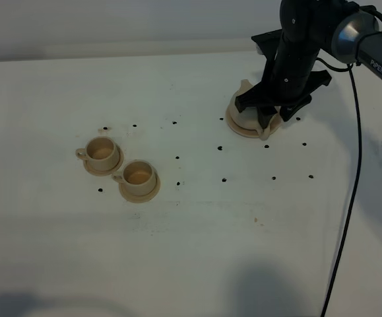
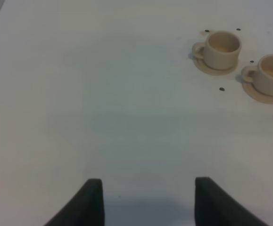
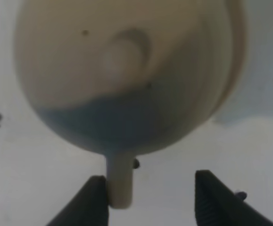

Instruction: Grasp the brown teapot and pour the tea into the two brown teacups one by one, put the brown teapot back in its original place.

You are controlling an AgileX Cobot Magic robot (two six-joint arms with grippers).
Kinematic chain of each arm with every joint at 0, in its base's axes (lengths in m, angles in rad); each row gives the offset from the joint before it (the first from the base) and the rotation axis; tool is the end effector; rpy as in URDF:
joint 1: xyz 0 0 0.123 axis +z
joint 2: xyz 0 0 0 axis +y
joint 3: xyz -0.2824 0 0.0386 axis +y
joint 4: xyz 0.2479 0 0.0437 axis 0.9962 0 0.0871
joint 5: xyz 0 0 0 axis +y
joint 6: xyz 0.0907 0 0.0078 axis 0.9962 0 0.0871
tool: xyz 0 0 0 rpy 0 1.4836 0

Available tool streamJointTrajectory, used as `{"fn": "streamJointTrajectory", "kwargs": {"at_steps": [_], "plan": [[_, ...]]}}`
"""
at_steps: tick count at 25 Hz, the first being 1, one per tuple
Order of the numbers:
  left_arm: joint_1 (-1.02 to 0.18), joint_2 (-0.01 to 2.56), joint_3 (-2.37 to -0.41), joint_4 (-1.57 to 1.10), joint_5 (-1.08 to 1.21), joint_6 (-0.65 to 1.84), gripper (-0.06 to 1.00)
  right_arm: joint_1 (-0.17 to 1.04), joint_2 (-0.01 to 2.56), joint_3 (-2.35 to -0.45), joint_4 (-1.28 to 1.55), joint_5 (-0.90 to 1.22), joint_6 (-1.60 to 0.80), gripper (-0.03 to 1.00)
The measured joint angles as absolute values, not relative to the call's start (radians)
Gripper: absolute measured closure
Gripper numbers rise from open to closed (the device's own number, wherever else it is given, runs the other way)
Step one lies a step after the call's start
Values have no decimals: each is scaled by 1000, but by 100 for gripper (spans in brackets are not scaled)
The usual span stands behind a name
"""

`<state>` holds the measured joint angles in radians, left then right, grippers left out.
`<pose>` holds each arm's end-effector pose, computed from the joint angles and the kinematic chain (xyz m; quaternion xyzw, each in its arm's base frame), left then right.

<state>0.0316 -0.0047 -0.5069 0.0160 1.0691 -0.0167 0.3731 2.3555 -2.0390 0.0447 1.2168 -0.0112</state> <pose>-0.0068 0.0011 0.2784 -0.0210 0.8521 0.0119 0.5228 0.4523 0.1812 0.1697 -0.1842 0.9807 0.0323 0.0574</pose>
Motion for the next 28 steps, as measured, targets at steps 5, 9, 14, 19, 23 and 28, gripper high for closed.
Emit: {"fn": "streamJointTrajectory", "kwargs": {"at_steps": [5, 9, 14, 19, 23, 28], "plan": [[32, -5, -507, 16, 1069, -17, 53, 373, 2355, -2039, 49, 1208, -48, 56], [32, -5, -507, 16, 1069, -17, 53, 373, 2355, -2039, 73, 1199, -98, 56], [32, -5, -507, 16, 1069, -17, 53, 373, 2355, -2039, 67, 1199, -141, 56], [32, -5, -507, 16, 1069, -17, 53, 373, 2355, -2039, 53, 1199, -170, 56], [32, -5, -507, 16, 1069, -17, 53, 373, 2355, -2039, 50, 1189, -174, 56], [32, -5, -507, 16, 1069, -17, 53, 373, 2370, -2039, 50, 1178, -186, 56]]}}
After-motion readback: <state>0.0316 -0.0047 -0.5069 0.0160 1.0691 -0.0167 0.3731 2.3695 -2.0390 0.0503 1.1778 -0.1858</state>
